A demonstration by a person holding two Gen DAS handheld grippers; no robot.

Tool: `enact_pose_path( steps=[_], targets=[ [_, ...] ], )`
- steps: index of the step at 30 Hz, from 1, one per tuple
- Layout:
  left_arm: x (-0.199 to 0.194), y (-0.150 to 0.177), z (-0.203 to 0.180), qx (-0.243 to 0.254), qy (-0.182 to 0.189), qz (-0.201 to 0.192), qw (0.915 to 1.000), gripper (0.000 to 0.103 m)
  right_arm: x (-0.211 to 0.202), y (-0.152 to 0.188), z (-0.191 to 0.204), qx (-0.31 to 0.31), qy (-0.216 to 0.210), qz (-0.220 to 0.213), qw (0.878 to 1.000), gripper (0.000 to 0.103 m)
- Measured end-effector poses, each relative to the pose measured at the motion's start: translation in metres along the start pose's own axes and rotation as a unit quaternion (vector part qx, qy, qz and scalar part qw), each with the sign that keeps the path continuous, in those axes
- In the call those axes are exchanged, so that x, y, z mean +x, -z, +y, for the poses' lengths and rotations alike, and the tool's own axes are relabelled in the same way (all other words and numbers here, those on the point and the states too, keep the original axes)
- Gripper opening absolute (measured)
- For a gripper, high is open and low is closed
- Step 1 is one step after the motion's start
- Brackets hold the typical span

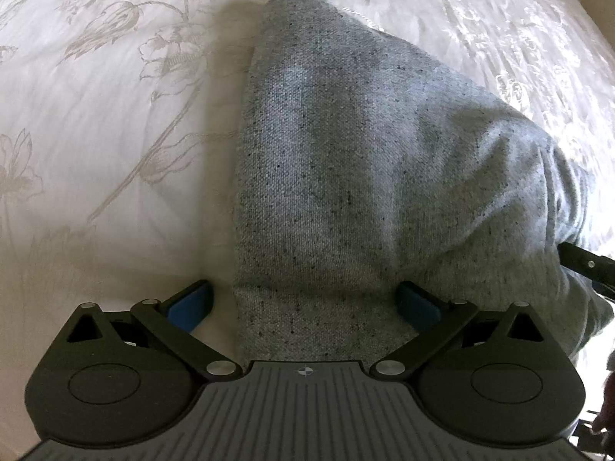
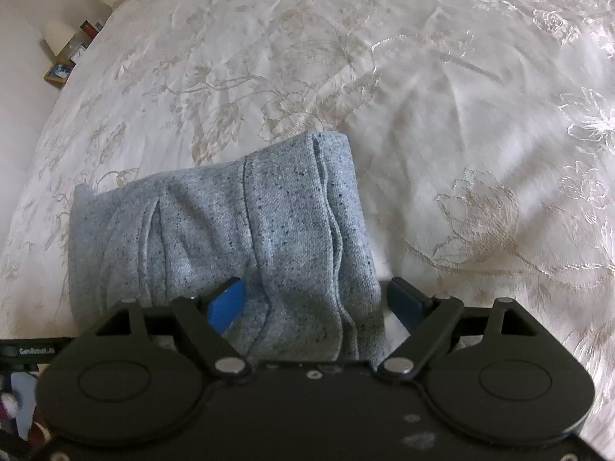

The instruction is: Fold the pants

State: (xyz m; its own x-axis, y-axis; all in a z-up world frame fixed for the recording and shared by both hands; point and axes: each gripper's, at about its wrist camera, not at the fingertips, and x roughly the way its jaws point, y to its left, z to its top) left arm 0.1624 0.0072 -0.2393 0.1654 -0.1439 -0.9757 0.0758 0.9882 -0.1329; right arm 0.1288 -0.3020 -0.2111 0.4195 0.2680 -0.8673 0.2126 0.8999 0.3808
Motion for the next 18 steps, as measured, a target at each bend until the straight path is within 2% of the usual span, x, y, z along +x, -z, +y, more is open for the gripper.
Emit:
enact_pose_path(
  steps=[18],
  targets=[
    [0.003, -0.011, -0.001, -0.007, 0.002, 0.004, 1.0, 0.103, 0.002, -0.003, -0.007, 0.009, -0.012, 0.005, 1.0, 0.093]
  ],
)
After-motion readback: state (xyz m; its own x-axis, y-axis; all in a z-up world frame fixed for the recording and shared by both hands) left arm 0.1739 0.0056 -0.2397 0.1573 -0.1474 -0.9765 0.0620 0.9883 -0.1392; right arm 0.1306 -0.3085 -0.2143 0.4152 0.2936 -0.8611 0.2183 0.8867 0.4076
